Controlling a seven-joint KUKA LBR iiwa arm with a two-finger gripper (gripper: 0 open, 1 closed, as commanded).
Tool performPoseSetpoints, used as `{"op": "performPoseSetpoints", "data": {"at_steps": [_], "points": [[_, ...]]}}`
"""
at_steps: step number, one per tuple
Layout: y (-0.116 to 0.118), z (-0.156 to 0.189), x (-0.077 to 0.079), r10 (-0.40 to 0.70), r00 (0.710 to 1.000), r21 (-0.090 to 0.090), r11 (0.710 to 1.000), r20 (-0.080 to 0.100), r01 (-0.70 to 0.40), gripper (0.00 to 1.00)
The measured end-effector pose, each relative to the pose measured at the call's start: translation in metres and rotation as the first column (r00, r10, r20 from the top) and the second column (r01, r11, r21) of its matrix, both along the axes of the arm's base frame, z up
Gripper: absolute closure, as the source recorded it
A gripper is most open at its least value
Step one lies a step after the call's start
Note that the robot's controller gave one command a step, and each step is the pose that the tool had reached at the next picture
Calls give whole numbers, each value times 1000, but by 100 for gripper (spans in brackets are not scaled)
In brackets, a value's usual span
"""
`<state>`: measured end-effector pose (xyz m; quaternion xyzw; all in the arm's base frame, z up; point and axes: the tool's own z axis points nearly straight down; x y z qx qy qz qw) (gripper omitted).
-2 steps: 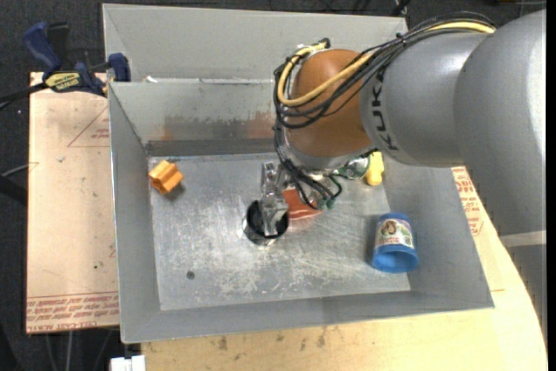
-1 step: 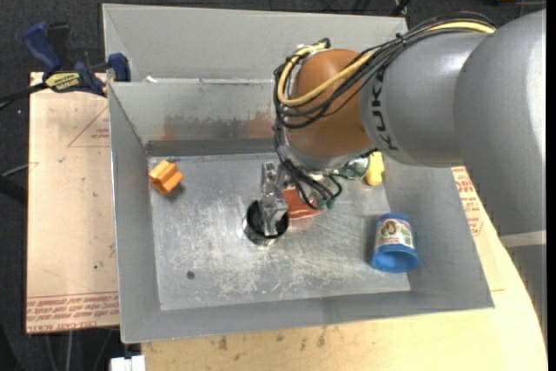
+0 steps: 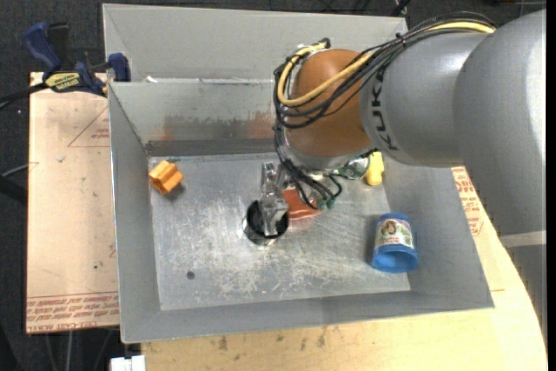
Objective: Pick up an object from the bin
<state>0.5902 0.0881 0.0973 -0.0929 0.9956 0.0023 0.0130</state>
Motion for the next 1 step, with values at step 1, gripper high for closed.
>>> {"op": "performPoseSetpoints", "data": {"at_steps": [1], "points": [[0, 0, 0, 0, 1000, 0, 1000, 0, 0, 100]]}}
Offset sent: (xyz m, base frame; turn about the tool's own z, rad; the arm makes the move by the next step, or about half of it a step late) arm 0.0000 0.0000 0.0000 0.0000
